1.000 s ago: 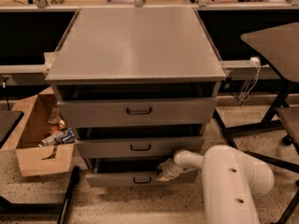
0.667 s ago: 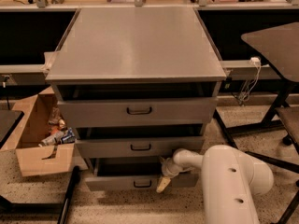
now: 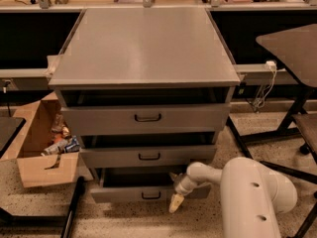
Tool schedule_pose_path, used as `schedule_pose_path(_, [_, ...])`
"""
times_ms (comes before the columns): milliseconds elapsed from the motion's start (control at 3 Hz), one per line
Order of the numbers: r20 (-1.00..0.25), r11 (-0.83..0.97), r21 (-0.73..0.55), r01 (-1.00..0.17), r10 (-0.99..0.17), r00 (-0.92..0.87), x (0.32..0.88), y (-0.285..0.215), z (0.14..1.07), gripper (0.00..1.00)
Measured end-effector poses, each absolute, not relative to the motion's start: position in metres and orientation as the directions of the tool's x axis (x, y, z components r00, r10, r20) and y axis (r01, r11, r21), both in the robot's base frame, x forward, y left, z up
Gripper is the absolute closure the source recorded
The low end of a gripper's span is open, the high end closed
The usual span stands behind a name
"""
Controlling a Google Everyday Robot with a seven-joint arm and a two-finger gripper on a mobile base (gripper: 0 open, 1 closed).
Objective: Open bottom drawer
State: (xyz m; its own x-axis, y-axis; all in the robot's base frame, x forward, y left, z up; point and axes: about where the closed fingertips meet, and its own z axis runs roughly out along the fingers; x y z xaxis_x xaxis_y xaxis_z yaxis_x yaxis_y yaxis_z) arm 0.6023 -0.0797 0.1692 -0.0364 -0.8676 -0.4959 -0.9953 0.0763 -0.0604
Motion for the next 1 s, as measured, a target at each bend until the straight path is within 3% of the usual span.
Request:
schedule_pose_path(333, [-0.506,0.041,0.006,-0.999,-0.862,-0.038,0.5697,-0.0819,0.1586,0.14])
schedule_pose_path(1000, [-0.508,0.032,0.027,-0.999,-0.861,-0.041,0.5612,-0.083,0.1617,0.61])
